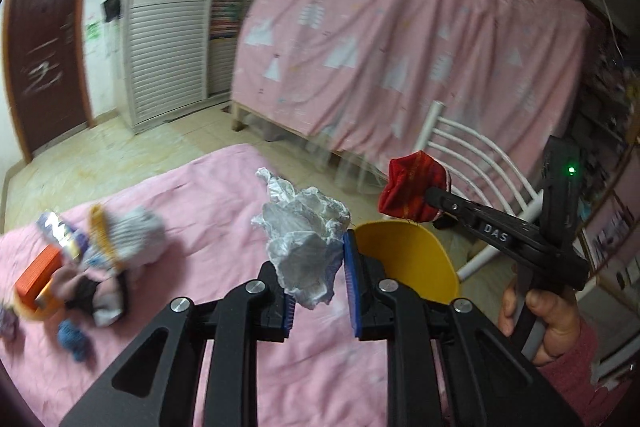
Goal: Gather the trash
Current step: 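Carry tissue and red knit item to the yellow bucket and release both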
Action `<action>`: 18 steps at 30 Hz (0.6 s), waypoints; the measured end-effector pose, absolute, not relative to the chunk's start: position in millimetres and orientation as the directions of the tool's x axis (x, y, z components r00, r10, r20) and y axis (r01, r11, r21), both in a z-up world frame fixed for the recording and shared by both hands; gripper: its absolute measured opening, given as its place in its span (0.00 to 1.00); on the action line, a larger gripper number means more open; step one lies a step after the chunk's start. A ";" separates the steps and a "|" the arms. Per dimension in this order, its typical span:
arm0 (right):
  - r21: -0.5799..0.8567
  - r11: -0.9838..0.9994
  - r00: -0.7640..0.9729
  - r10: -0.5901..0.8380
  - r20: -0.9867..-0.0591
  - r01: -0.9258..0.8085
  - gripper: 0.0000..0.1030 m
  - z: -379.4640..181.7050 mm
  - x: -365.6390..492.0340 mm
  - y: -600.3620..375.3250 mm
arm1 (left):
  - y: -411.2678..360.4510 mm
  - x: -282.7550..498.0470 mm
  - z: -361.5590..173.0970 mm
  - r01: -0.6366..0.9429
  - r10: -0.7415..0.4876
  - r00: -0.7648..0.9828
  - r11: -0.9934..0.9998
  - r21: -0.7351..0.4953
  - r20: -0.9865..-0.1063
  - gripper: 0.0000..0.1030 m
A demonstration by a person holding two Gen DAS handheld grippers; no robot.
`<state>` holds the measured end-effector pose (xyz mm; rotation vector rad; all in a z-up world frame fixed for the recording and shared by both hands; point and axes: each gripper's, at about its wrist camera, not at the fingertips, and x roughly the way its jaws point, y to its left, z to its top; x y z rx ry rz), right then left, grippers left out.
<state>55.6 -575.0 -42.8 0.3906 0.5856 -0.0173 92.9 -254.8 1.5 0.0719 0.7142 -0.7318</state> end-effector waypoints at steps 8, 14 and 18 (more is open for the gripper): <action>0.364 0.888 0.814 -0.020 -0.581 0.282 0.15 -68.1 36.0 -628.9 | -333.6 93.1 -3.4 0.728 -0.639 0.430 0.663 -0.175 -0.638 0.11; 0.384 0.860 0.811 -0.057 -0.583 0.337 0.34 -78.5 24.3 -650.8 | -397.0 94.8 -19.3 0.776 -0.644 0.358 0.608 -0.168 -0.676 0.11; 0.401 0.839 0.817 -0.085 -0.571 0.368 0.40 -82.0 13.0 -665.8 | -430.0 98.7 -30.3 0.784 -0.621 0.343 0.603 -0.149 -0.705 0.18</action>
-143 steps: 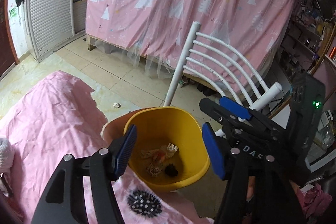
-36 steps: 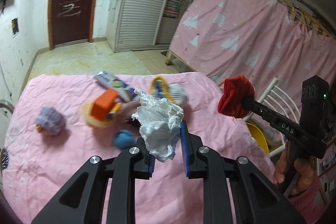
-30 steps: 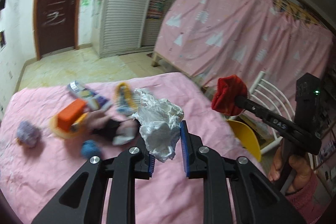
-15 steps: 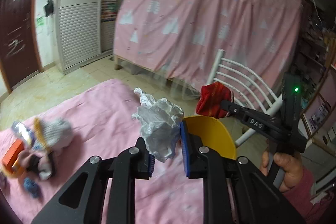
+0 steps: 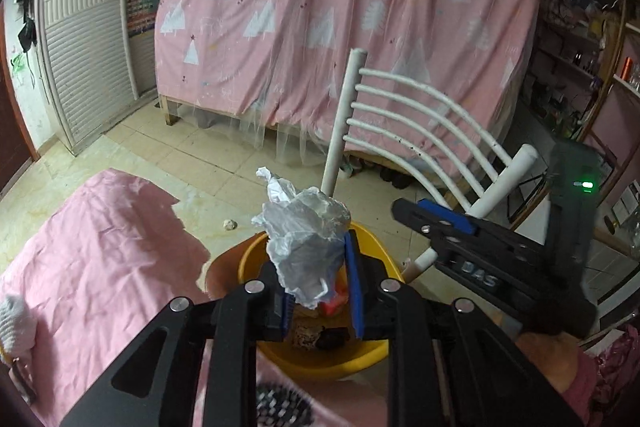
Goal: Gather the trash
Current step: 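Carry tissue and red knit item to the yellow bucket and release both, then move both tools back over the remaining bed clutter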
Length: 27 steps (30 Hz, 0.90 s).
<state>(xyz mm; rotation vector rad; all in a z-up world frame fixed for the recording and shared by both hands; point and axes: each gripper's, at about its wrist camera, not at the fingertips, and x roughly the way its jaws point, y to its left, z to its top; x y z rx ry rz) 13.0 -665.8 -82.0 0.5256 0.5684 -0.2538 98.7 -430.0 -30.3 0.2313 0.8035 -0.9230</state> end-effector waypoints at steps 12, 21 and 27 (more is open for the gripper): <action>0.435 0.819 0.822 -0.075 -0.565 0.374 0.44 -84.6 8.4 -676.6 | -432.7 116.3 -54.7 0.737 -0.576 0.346 0.655 -0.165 -0.741 0.72; 0.405 0.848 0.819 -0.058 -0.570 0.342 0.45 -76.5 20.8 -655.6 | -392.2 125.4 -47.4 0.691 -0.588 0.381 0.694 -0.203 -0.714 0.72; 0.371 0.880 0.824 -0.040 -0.565 0.297 0.53 -61.2 36.8 -632.6 | -353.8 128.0 -32.5 0.658 -0.603 0.421 0.717 -0.230 -0.677 0.72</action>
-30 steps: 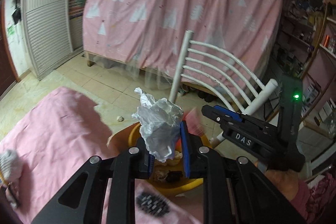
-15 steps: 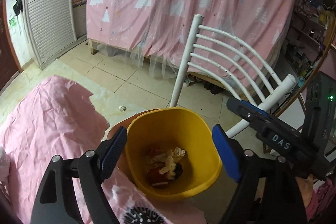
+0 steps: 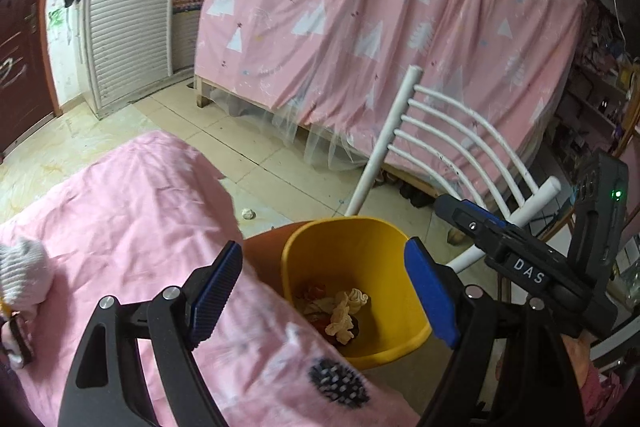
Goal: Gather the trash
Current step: 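Move both tools back over the remaining bed clutter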
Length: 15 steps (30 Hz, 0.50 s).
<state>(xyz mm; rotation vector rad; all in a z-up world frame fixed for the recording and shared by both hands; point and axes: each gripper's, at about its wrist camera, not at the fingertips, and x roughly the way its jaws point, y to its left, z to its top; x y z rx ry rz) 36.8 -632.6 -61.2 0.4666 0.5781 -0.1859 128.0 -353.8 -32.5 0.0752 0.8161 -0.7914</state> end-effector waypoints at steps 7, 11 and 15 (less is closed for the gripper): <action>0.341 0.913 0.829 0.005 -0.558 0.224 0.53 -46.3 59.8 -593.0 | -307.7 131.7 -15.7 0.614 -0.595 0.485 0.753 -0.234 -0.641 0.72; 0.329 0.928 0.829 0.042 -0.557 0.174 0.53 -39.2 75.4 -568.6 | -277.8 134.6 -5.8 0.577 -0.575 0.532 0.783 -0.231 -0.621 0.72; 0.304 0.946 0.826 0.078 -0.559 0.116 0.54 -30.6 91.4 -540.3 | -243.5 137.7 5.8 0.534 -0.536 0.598 0.821 -0.203 -0.595 0.72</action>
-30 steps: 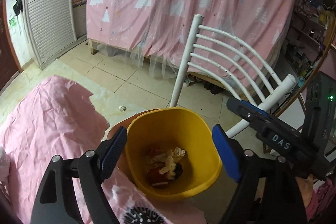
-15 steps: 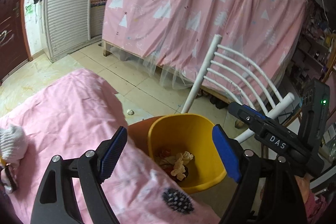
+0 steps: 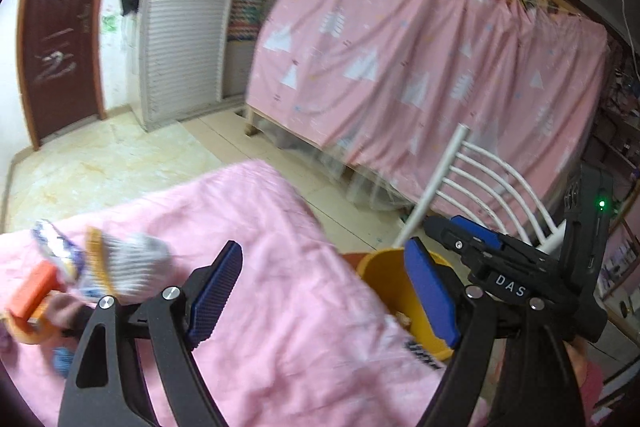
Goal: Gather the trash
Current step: 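Move both tools back over the remaining bed clutter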
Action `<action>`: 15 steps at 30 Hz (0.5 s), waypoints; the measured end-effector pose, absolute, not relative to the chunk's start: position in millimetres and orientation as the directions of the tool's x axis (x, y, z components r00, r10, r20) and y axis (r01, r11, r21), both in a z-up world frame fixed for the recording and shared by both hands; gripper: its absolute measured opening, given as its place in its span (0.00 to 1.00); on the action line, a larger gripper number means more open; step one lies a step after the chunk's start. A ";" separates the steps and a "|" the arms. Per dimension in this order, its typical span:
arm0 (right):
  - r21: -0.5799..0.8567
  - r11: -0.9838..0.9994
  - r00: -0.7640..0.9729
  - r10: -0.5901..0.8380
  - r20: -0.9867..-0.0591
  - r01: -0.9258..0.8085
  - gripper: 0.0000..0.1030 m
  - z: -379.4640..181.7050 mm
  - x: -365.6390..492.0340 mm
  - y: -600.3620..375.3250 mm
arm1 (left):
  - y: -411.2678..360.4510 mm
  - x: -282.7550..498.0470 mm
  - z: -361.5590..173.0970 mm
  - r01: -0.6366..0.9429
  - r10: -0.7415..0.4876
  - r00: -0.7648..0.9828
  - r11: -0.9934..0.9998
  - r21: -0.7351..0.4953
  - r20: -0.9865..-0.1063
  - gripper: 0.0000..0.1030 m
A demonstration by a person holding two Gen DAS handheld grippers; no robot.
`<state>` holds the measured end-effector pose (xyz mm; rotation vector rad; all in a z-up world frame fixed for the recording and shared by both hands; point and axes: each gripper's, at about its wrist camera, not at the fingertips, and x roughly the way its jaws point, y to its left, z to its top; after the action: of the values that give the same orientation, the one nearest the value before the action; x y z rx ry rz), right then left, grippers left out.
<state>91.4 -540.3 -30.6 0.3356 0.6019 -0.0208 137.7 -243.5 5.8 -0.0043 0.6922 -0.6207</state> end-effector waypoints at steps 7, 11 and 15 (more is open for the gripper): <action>0.285 0.959 0.808 0.155 -0.568 0.016 0.58 -23.0 127.7 -489.8 | -173.1 148.3 19.8 0.435 -0.444 0.687 0.885 -0.164 -0.575 0.72; 0.283 0.958 0.788 0.208 -0.579 -0.046 0.58 -22.0 147.5 -456.3 | -133.0 152.5 23.8 0.370 -0.388 0.727 0.916 -0.152 -0.566 0.72; 0.305 0.947 0.751 0.275 -0.600 -0.103 0.58 -26.8 168.0 -423.9 | -83.5 158.9 27.9 0.274 -0.308 0.781 0.951 -0.145 -0.543 0.74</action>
<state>168.0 -423.9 -26.8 0.2614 0.6927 0.2091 158.9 -83.5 27.9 -0.0597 0.5962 -0.3143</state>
